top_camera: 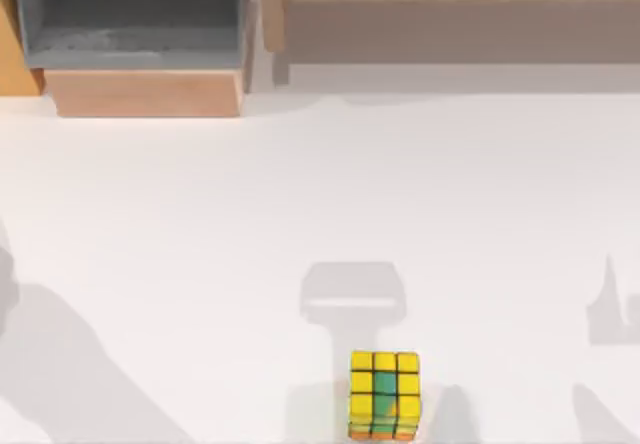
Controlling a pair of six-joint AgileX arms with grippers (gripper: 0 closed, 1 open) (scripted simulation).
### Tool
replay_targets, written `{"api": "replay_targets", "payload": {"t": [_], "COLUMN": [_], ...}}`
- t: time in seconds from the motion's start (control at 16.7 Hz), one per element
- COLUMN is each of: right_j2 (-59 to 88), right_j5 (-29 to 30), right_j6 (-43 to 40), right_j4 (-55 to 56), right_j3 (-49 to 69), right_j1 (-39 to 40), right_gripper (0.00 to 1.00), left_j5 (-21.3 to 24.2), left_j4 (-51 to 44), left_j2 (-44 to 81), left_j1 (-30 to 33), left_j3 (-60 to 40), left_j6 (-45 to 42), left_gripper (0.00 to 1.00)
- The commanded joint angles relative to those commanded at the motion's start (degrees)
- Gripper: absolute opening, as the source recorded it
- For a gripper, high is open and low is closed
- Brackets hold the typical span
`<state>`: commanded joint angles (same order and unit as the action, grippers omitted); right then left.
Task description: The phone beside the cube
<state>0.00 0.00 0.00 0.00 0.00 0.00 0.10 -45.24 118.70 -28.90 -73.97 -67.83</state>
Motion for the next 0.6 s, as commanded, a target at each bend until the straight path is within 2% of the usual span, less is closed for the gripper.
{"api": "replay_targets", "payload": {"t": [0.6], "right_j2": [0.0], "right_j5": [0.0], "right_j6": [0.0], "right_j4": [0.0], "right_j3": [0.0], "right_j1": [0.0], "right_gripper": [1.0], "left_j5": [0.7], "left_j4": [-1.9], "left_j2": [-1.9], "left_j1": [0.2], "left_j3": [-0.4], "left_j6": [0.8], "left_gripper": [0.0]}}
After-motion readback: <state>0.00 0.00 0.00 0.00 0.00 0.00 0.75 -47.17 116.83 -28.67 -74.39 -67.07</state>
